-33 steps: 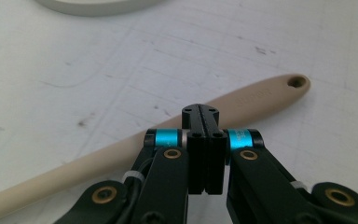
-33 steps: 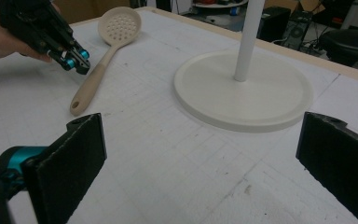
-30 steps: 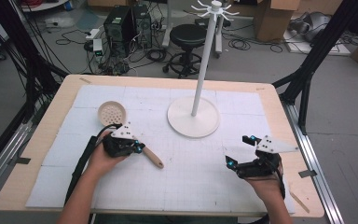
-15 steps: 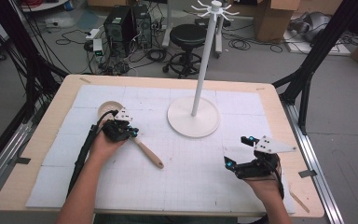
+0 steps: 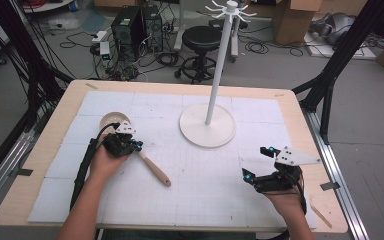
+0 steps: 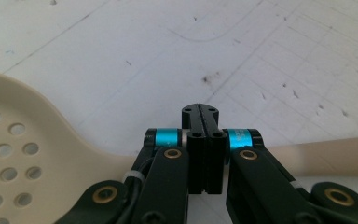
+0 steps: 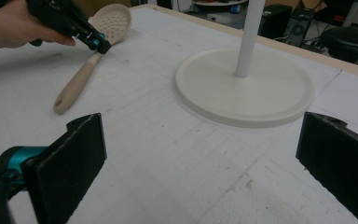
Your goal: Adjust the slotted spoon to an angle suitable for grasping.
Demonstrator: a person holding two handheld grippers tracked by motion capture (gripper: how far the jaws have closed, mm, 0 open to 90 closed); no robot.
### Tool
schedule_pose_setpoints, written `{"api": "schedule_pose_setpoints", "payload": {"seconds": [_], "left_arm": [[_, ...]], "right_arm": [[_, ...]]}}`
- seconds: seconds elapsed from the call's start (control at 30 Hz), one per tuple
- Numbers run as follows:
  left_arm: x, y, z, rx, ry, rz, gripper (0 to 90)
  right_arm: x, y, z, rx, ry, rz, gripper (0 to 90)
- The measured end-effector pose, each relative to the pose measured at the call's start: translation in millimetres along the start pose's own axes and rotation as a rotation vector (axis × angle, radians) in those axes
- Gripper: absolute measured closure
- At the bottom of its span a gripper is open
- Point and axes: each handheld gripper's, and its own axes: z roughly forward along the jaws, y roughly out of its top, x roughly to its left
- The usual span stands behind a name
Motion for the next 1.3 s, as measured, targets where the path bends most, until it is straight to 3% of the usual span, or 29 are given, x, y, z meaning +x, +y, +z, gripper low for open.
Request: {"api": "schedule_pose_setpoints", "payload": {"seconds": [0.13, 0.3, 0.4, 0.47, 0.5, 0.57, 0.63, 0.67, 0.77, 0.8, 0.9, 0.93, 1.0, 1.3], "left_arm": [[-9.2, -12.8, -11.1, -0.013, -0.01, 0.011, 90.0], [-13.8, -19.7, -18.5, -0.017, -0.023, 0.016, 90.0], [-18.3, -19.3, -25.9, -0.043, -0.052, 0.033, 89.9], [-24.3, -17.7, -33.3, -0.078, -0.088, 0.057, 89.9], [-33.0, -16.8, -41.1, -0.114, -0.148, 0.09, 89.8], [-36.4, -16.7, -43.1, -0.122, -0.17, 0.107, 89.8], [-50.9, -20.3, -48.1, -0.156, -0.249, 0.159, 89.8], [-50.9, -20.3, -48.1, -0.156, -0.249, 0.159, 89.8], [-61.0, -26.7, -46.6, -0.148, -0.312, 0.193, 89.8], [-67.7, -31.8, -43.6, -0.129, -0.351, 0.218, 89.8], [-72.5, -35.2, -39.1, -0.102, -0.376, 0.24, 89.8], [-75.5, -35.6, -32.9, -0.069, -0.378, 0.257, 89.8], [-77.3, -34.4, -27.9, -0.064, -0.375, 0.261, 89.6], [-82.2, -20.3, -17.2, -0.044, -0.341, 0.245, 89.6]], "right_arm": [[0.1, 0.1, 0.2, 0.001, 0.0, -0.002, 0.2], [0.9, 0.3, 0.7, 0.002, 0.0, -0.001, 0.2], [1.9, 0.6, 0.3, 0.005, 0.001, 0.004, 0.2], [1.6, 0.5, 0.0, 0.001, 0.0, -0.001, 0.2], [1.1, 0.3, -0.2, 0.001, -0.001, 0.0, 0.2], [0.8, 0.1, 0.1, 0.001, -0.001, 0.001, 0.2], [0.9, 0.0, 0.7, 0.001, -0.001, -0.003, 0.2], [0.9, 0.0, 0.7, 0.001, -0.001, -0.003, 0.2], [2.1, 0.2, 0.4, 0.004, 0.002, 0.0, 0.2], [2.1, 0.5, -0.1, 0.001, 0.001, -0.001, 0.2], [2.2, 0.8, -0.4, -0.002, 0.001, 0.002, 0.2], [2.1, 0.7, 0.0, 0.0, 0.0, -0.001, 0.2], [2.5, 0.8, 0.6, 0.002, 0.002, 0.0, 0.2], [2.8, 1.2, 2.1, 0.004, 0.004, -0.005, 0.3]]}}
